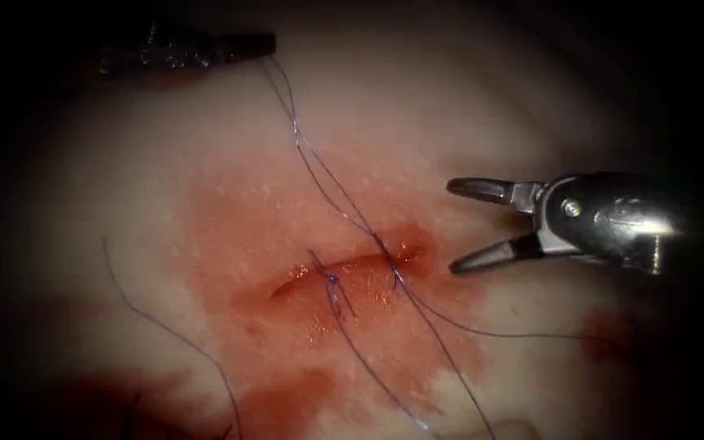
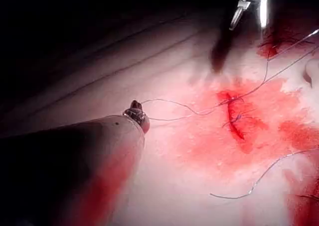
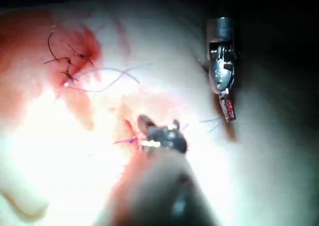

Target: Wound Closure

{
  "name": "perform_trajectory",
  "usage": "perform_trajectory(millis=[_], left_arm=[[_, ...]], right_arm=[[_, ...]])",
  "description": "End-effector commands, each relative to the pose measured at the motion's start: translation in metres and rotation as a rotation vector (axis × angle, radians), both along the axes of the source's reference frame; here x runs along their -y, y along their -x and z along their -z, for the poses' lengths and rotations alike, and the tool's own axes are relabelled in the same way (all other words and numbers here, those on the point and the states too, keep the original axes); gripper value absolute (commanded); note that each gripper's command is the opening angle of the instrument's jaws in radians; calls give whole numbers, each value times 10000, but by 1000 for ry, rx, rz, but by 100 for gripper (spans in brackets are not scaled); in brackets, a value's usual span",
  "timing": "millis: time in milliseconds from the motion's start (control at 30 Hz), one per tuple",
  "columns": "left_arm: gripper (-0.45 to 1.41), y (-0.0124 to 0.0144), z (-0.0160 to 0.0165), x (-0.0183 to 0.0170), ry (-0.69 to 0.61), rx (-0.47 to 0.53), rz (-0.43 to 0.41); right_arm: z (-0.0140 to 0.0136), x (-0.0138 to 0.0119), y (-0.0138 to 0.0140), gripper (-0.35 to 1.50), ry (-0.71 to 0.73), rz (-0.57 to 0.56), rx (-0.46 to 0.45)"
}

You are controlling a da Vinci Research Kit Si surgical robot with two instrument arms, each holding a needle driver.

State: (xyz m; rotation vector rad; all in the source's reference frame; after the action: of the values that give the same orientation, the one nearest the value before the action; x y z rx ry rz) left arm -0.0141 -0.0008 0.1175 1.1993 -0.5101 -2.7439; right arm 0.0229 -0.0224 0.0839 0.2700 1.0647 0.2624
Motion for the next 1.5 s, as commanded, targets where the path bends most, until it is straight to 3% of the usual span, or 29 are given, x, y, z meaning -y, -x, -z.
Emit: perform_trajectory(millis=[33, 67, 100, 133, 233, 467, 700, 967, 1233, 1500], left_arm=[[-45, 4, -4, -3, 2, 12, -2], [-45, 2, -1, -2, 5, 41, -18], [-45, 2, -1, -2, 5, 41, -18], [-45, 1, 4, -2, 8, 90, -32], [-45, 3, 10, -1, 18, 166, -56], [-45, 7, 28, 1, 37, 303, -101], [-45, 11, 44, 7, 37, 381, -139], [-45, 16, 51, 14, 35, 412, -170], [-45, 22, 59, 20, 34, 421, -179], [-45, 28, 69, 33, 34, 435, -192]], right_arm=[[-19, -8, -8, 74, -31, 17, -25], [-36, -11, -13, -35, -37, 43, -39], [-36, -11, -13, -35, -37, 43, -39], [-64, -16, -25, -35, -22, 36, -23], [-98, -19, -44, -35, -17, 15, -3], [-132, -31, -87, -35, -5, -21, 23], [-161, -43, -126, -35, -3, -23, 36], [-182, -52, -127, -35, 6, -24, 48], [-203, -43, -151, -35, 14, -22, 59], [-231, -87, -151, -35, 11, -33, 79]])
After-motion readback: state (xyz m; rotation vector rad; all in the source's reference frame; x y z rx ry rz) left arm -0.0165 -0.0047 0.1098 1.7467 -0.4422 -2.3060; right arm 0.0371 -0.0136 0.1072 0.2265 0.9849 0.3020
